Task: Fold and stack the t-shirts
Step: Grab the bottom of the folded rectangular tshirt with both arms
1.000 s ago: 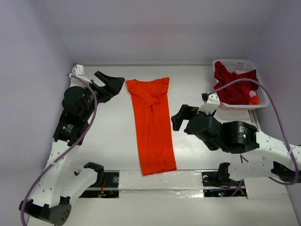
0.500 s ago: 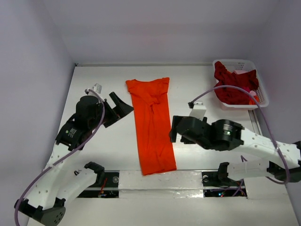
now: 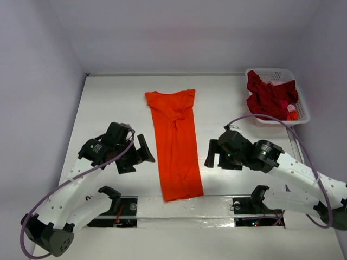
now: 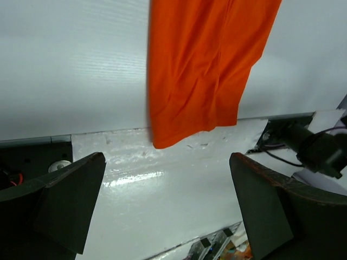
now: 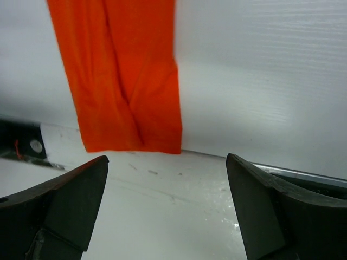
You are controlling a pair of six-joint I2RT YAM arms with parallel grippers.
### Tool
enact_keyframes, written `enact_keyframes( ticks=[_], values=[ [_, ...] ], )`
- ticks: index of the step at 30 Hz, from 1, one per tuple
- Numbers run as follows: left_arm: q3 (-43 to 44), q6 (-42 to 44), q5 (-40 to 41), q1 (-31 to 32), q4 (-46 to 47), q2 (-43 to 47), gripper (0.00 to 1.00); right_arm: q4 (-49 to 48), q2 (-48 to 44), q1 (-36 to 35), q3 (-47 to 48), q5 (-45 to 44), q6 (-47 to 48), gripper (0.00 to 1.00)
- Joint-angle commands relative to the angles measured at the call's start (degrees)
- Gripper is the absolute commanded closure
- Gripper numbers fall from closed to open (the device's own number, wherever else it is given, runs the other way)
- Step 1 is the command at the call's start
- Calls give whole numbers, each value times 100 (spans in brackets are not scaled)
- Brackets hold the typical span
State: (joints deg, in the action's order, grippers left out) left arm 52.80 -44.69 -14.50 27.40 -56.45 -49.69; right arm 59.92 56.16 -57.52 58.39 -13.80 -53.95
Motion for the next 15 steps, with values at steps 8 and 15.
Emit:
enact_keyframes(
  ticks=[8, 15],
  values=[
    [-1102, -505, -501, 765, 1379, -251, 1, -2238, 175, 1304, -1356, 2715, 913, 9],
    [-1421, -1077, -413, 2260, 2172, -1120, 1, -3065, 211, 1304, -1980, 3524, 702, 11]
  ],
)
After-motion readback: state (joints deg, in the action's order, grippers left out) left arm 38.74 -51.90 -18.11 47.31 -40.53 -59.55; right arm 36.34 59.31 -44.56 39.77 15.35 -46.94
